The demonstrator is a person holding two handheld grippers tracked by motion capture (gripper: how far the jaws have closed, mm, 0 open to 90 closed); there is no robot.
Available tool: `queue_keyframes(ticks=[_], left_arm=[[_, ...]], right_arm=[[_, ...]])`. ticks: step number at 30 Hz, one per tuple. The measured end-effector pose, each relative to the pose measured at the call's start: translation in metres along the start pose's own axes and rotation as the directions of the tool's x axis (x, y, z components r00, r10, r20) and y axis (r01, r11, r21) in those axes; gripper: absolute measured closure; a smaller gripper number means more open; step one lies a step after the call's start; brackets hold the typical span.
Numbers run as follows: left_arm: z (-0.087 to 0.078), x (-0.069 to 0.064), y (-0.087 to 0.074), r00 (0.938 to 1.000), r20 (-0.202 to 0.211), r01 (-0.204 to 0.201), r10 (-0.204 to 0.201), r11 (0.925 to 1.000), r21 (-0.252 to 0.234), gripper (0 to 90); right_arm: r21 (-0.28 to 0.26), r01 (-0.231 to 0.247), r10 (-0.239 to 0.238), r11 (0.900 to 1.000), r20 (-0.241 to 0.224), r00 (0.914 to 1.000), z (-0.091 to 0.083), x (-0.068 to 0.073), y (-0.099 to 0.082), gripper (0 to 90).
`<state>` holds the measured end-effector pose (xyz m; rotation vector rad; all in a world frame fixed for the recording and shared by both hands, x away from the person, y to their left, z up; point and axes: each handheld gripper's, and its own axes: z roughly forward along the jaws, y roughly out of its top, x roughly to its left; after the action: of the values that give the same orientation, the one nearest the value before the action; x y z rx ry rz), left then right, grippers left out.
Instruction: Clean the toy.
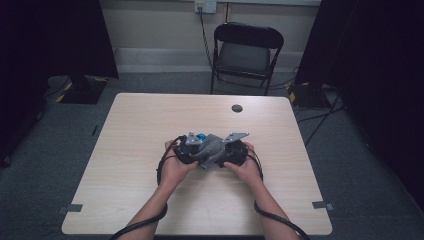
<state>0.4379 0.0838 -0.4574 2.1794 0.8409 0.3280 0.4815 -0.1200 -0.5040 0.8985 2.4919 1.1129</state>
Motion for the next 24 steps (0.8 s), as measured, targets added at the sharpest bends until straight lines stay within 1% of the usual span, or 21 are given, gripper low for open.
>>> queue_keyframes(ticks=[1,4,8,9,10,11,12,13,14,15,17,18,19,20,22,23,24], left_arm=[[0.002,0.000,0.000,1.0000,-0.007,-0.005,0.005,1.0000,0.008,73.9],[0.004,0.003,0.001,0.9998,-0.019,0.004,-0.003,0.9998,0.017,73.9],[0.004,0.006,0.004,0.9985,-0.053,-0.010,0.011,0.9995,0.031,74.0],[0.004,0.008,0.005,0.9979,-0.062,-0.015,0.018,0.9990,0.041,74.0],[0.004,0.008,0.005,0.9979,-0.062,-0.015,0.018,0.9990,0.041,73.9],[0.004,0.012,0.006,0.9971,-0.076,-0.008,0.012,0.9990,0.045,73.9],[0.004,0.012,0.006,0.9971,-0.076,-0.008,0.012,0.9990,0.045,73.9],[0.004,0.014,0.007,0.9971,-0.076,0.000,0.004,0.9990,0.045,73.9],[0.005,0.019,0.007,0.9967,-0.080,0.016,-0.013,0.9990,0.041,73.9],[0.005,0.019,0.007,0.9967,-0.080,0.016,-0.013,0.9990,0.041,73.9],[0.006,0.025,0.008,0.9963,-0.082,0.029,-0.025,0.9985,0.046,73.9],[0.006,0.030,0.009,0.9951,-0.092,0.042,-0.038,0.9980,0.047,73.9],[0.006,0.030,0.009,0.9951,-0.092,0.042,-0.038,0.9980,0.047,73.9],[0.006,0.033,0.009,0.9946,-0.096,0.046,-0.041,0.9975,0.054,73.9],[0.007,0.038,0.010,0.9936,-0.099,0.059,-0.054,0.9967,0.055,73.9],[0.008,0.042,0.010,0.9927,-0.101,0.072,-0.067,0.9960,0.053,73.9],[0.008,0.042,0.010,0.9927,-0.101,0.072,-0.067,0.9960,0.053,73.9]], right_arm=[[0.000,0.000,0.000,1.0000,0.000,1.0000,0.000,0.000,0.000,20.2],[0.001,0.002,-0.002,1.0000,0.000,1.0000,0.000,0.000,0.000,20.3],[0.001,0.002,-0.002,1.0000,0.000,1.0000,0.000,0.000,0.000,20.3],[0.000,0.002,-0.002,1.0000,0.000,1.0000,0.000,0.000,0.000,20.3],[0.000,0.002,-0.002,1.0000,0.000,1.0000,0.000,0.000,0.000,20.3],[0.002,0.000,0.000,1.0000,-0.001,1.0000,0.000,0.000,0.000,20.3],[0.002,0.000,0.000,1.0000,-0.001,1.0000,0.000,0.000,0.000,20.3],[0.001,0.001,-0.001,1.0000,-0.001,1.0000,0.000,0.000,0.000,20.3],[0.001,0.001,-0.001,1.0000,-0.001,1.0000,0.000,0.000,0.000,20.3],[0.001,0.001,-0.001,1.0000,-0.001,1.0000,0.000,0.000,0.000,20.3],[0.001,0.001,-0.001,1.0000,-0.001,1.0000,0.000,0.000,0.000,20.3],[0.001,0.001,-0.001,1.0000,-0.001,1.0000,0.000,0.000,0.000,20.3],[0.001,0.002,-0.002,1.0000,-0.001,1.0000,0.000,0.000,0.000,20.3],[0.001,0.002,-0.002,1.0000,-0.001,1.0000,0.000,0.000,0.000,20.3],[0.001,0.002,-0.002,1.0000,-0.001,1.0000,0.000,0.000,0.000,20.3],[0.001,0.002,-0.002,1.0000,-0.001,1.0000,0.000,0.000,0.000,20.3],[0.001,0.002,-0.002,1.0000,-0.001,1.0000,0.000,0.000,0.000,20.3]])
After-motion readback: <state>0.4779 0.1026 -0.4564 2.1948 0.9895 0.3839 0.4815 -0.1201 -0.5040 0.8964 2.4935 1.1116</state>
